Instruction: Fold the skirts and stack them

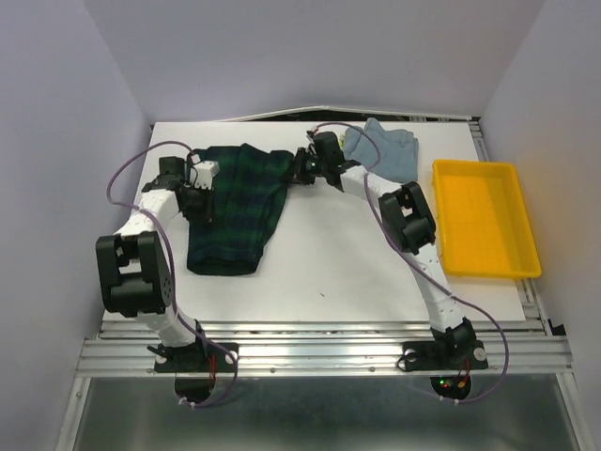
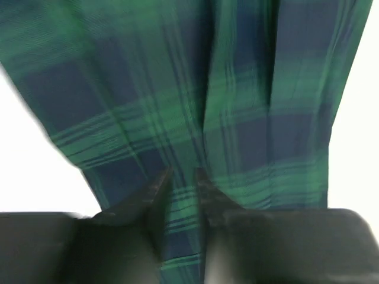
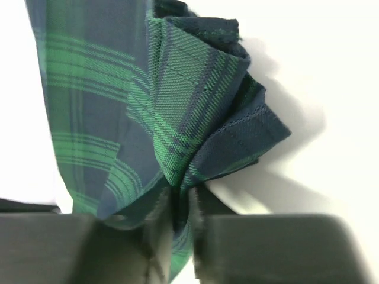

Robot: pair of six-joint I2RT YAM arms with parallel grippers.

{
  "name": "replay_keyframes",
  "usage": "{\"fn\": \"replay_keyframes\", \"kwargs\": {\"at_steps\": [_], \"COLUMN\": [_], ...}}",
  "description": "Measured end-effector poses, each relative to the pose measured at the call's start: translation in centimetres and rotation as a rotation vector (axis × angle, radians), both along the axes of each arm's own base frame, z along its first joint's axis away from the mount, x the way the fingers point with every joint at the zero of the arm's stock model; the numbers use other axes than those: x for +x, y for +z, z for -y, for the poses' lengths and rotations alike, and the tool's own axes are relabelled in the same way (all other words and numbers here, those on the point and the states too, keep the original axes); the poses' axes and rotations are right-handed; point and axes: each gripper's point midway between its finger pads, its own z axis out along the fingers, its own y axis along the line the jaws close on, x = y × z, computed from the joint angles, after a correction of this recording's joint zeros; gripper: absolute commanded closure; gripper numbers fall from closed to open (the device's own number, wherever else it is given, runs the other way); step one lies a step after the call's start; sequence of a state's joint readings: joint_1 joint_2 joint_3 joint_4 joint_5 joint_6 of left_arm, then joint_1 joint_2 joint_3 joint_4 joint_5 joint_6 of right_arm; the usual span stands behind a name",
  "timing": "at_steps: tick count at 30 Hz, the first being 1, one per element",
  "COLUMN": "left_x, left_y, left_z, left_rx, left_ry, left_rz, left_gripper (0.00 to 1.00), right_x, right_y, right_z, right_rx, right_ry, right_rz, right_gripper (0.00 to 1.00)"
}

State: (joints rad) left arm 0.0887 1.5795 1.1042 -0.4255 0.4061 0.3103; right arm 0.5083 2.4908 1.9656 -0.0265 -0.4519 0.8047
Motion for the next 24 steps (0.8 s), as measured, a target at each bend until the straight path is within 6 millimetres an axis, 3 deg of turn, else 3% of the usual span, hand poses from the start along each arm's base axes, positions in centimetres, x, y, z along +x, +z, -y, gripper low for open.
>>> {"fn": "replay_keyframes", "kwargs": {"at_steps": [2,8,9,10,11,12,13,14,18,20,24], "left_x": [-0.8,-2.3,-2.3,-2.3,-2.2,-2.0,-1.9,-1.8,-1.5,-1.2,-0.7], "left_y": [-2.1,-6.3,-6.3,-6.3,-6.1,-6.0,-5.8,-5.7,-4.5,-2.8,2.2], "left_z": [0.2,1.0,1.2,1.4,1.7,1.8,2.1,2.4,3.7,3.9,3.5], "left_rx": [0.000,-0.018,-0.029,-0.034,-0.048,-0.055,-0.063,-0.073,-0.108,-0.106,-0.032], "left_ry": [-0.018,-0.076,-0.082,-0.086,-0.095,-0.098,-0.105,-0.111,-0.154,-0.171,-0.219], "left_rz": [-0.067,-0.203,-0.205,-0.205,-0.198,-0.194,-0.187,-0.182,-0.142,-0.090,0.102], "left_gripper": [0.85,0.88,0.87,0.82,0.77,0.71,0.60,0.56,0.44,0.37,0.28], "right_x": [1.5,2.4,2.3,2.1,2.1,2.2,2.4,2.6,3.1,2.5,-2.6], "right_y": [0.5,5.2,5.9,6.6,7.6,8.1,8.6,8.7,7.9,7.0,5.3], "right_z": [-0.8,-2.2,-2.0,-2.1,-2.1,-2.2,-2.2,-2.1,-0.9,0.1,3.1], "right_rx": [-0.033,-0.087,-0.099,-0.105,-0.110,-0.117,-0.127,-0.142,-0.209,-0.229,-0.209], "right_ry": [0.063,0.215,0.228,0.238,0.248,0.255,0.258,0.261,0.233,0.217,0.190], "right_rz": [0.134,0.481,0.533,0.562,0.604,0.634,0.659,0.678,0.620,0.545,0.274], "right_gripper": [0.99,0.99,0.93,0.79,0.40,0.24,0.13,0.03,0.00,0.00,0.00]}}
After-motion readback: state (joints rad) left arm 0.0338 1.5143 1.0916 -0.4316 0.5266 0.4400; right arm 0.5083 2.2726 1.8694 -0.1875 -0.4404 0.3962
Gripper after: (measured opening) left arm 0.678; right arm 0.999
